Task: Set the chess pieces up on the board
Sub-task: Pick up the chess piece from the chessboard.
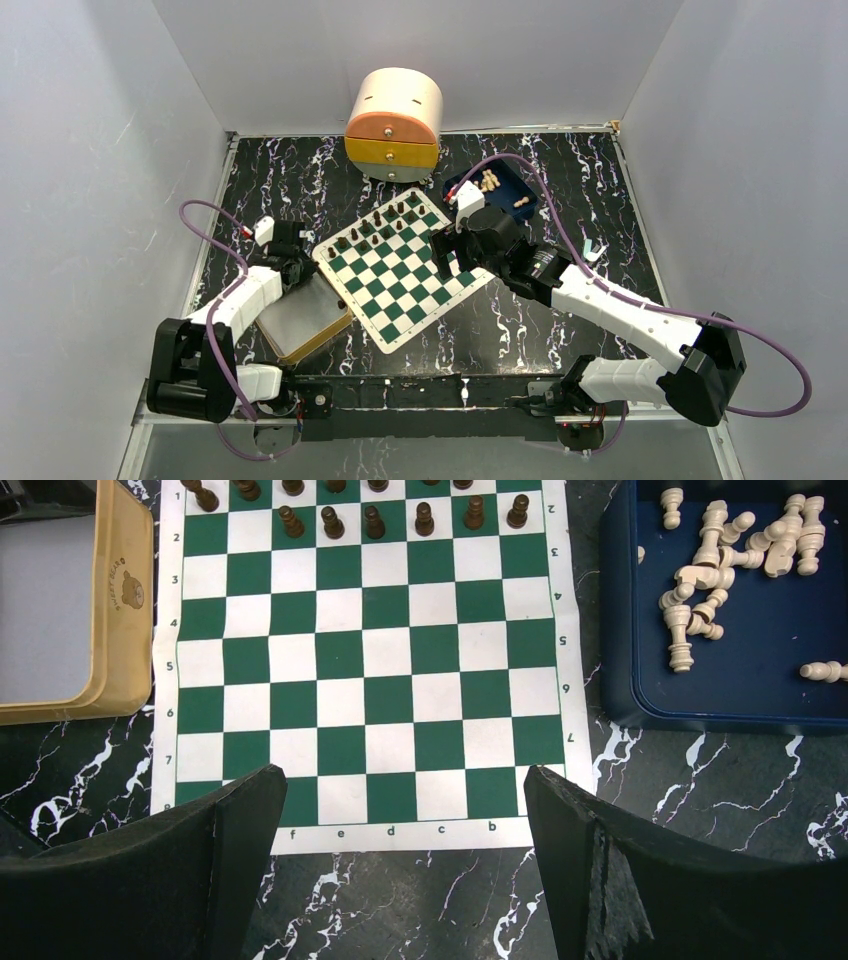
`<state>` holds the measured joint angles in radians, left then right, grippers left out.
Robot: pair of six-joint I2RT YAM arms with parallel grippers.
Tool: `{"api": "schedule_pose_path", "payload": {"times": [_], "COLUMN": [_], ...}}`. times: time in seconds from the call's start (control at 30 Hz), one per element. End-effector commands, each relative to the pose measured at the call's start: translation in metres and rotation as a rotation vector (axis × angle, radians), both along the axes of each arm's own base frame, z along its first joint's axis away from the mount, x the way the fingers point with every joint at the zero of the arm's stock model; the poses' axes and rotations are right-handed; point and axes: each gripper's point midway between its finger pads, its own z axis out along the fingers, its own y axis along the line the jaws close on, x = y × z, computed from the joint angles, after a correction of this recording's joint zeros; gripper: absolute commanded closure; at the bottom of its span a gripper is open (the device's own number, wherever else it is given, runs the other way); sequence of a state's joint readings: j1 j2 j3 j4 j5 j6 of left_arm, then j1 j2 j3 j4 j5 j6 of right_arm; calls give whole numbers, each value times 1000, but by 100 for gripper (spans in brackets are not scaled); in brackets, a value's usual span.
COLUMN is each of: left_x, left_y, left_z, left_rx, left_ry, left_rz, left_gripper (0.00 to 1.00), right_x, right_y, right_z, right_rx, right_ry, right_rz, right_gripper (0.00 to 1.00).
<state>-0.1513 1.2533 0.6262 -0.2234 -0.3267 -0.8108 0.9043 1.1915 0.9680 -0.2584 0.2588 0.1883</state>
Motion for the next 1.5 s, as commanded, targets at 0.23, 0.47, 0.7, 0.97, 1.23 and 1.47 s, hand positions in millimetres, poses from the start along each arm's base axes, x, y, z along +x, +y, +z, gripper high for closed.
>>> {"api": "schedule_pose_path", "payload": {"times": [0.23,0.47,0.7,0.97,1.23,1.47], "left_x": [1,1,-4,-4,-7,-5], "left_y": [6,4,7,6,4,9], "left_z": [-10,-19,-25,-29,-21,13], "left_rx": [19,12,26,26,15,46], "left_ry": [-4,13,30,36,50,11], "left_rz": [18,9,14,6,-3,-16], "left_gripper": [84,84,83,80,87,93], "right_x": [7,7,7,6,6,4], "right_y": [7,8,9,11,12,16], "right_z": [23,21,22,22,23,26], "right_rx": [72,71,71,70,77,88], "right_ry": [-51,-47,-43,-35,-30,-27], "right_rz": [-7,-4,-2,3,6,26], "right_gripper": [1,1,1,1,1,1]}}
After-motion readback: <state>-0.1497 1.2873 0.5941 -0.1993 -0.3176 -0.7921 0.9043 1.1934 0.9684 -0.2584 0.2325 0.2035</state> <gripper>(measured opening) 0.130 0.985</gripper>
